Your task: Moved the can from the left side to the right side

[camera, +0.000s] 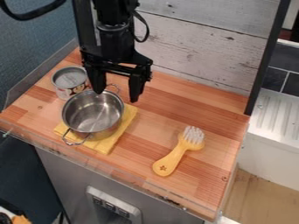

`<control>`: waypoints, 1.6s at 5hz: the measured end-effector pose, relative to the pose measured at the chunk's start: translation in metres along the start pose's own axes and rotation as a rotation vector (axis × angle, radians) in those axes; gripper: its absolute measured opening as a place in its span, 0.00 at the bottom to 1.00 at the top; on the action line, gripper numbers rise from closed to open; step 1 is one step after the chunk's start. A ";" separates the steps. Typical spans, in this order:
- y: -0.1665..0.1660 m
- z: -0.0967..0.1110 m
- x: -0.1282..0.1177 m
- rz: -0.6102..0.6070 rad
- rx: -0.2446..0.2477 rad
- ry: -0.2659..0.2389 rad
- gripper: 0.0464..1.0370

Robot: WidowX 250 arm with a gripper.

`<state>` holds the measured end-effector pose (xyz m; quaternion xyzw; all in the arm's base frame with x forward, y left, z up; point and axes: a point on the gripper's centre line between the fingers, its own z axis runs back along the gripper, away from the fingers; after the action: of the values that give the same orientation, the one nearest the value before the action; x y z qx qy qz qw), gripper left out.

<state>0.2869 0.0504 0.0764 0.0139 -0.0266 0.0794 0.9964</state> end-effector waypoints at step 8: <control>0.209 -0.047 0.022 0.327 0.173 0.130 0.96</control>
<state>0.2777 0.2615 0.0356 0.0896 0.0425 0.2431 0.9649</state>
